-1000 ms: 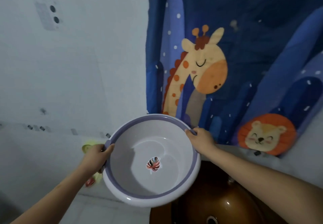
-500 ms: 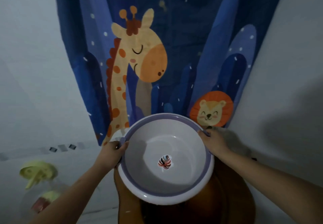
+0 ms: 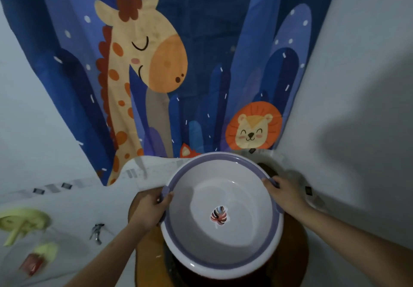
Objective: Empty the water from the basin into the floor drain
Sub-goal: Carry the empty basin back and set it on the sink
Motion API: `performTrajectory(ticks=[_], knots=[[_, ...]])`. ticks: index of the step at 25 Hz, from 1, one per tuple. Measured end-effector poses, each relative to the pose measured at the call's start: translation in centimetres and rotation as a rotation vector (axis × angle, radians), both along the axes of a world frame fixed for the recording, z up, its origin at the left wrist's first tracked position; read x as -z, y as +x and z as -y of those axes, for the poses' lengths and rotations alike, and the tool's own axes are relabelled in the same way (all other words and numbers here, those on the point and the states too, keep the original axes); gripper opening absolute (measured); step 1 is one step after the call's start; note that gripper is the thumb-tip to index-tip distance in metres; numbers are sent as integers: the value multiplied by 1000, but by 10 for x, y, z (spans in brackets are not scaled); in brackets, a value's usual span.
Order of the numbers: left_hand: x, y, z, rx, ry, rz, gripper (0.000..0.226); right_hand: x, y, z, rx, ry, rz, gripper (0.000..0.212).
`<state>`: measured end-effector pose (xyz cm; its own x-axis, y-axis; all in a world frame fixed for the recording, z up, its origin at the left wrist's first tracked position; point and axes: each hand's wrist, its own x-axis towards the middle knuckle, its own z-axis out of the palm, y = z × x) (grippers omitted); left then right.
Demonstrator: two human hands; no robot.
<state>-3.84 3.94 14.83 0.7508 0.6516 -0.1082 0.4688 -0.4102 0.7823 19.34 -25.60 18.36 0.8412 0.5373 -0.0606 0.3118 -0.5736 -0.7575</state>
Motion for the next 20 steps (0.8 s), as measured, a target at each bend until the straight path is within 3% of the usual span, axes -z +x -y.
performTrajectory(ticks=[5, 11, 16, 20], knots=[[45, -19, 21, 5, -134, -105, 45, 49, -6, 25, -31, -133, -165, 45], [89, -32, 37, 10, -334, -378, 45, 97, -13, 42, -111, -308, -244, 25], [119, -38, 40, 70, -510, -527, 22, 131, -16, 49, -159, -406, -357, 18], [136, -36, 38, 116, -502, -718, 21, 155, -8, 43, -190, -506, -348, 26]])
